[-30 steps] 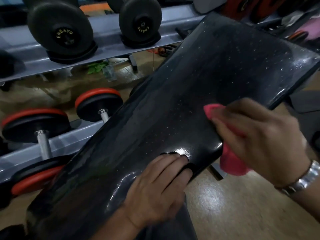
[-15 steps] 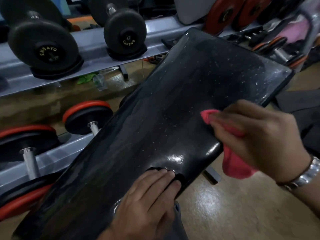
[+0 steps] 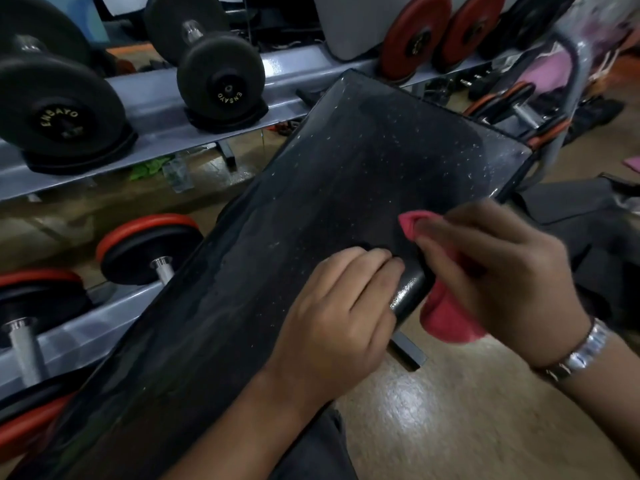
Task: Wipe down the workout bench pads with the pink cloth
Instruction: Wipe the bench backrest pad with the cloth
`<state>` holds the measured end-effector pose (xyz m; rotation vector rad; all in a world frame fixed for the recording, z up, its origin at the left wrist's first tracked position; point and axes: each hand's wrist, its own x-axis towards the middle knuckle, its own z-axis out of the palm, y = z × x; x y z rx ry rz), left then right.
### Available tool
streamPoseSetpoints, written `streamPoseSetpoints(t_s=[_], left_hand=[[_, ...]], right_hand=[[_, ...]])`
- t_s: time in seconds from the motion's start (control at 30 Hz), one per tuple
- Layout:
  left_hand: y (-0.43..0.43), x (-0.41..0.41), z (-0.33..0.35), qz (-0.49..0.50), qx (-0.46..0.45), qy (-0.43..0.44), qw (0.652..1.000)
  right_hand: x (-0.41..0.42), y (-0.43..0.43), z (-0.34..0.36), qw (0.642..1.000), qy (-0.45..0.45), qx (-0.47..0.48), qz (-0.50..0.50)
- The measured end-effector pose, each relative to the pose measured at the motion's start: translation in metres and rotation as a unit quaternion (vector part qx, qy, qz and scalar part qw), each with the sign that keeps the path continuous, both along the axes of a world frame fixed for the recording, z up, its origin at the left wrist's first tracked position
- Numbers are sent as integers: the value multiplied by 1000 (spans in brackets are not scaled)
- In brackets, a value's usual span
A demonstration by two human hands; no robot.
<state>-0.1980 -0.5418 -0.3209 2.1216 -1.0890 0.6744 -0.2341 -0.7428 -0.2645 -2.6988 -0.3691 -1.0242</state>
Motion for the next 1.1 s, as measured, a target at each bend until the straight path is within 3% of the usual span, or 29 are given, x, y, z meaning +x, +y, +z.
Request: streamPoseSetpoints(t_s=[0.1,0.23,0.4,0.57,0.63,0.73,0.9,1.03,1.1], left_hand=[[-2,5,6,-8,10,-14,1000],[-11,19,18,-20,-1,-26,999],[-19,21,12,-31,7,-30,999],[-19,24,9,-32,-1,-45,998],[-19,23,7,-30,1,-47,998],[-20,24,5,-31,5,-49,998],[-20,25,4,-31,1,-50,998],[-20,25,3,-35,0,-56,998],[-20,26,2,-36,-5,-57,998]], right_hand=[[-2,-13,8,999,11,-29,17],[11,-16,18,998,-28,8,-46],[-1,-11,5,1000,12,6,27],[11,-15,13,999,-27,7,-28],[9,-10,4,1000,-17,16,-6],[8,-22,12,999,11,-20,29],[22,-21,21,998,-28,-4,-47],[14,-29,22,999,10,-43,13],[22,-40,36,999,6,-48,-19]])
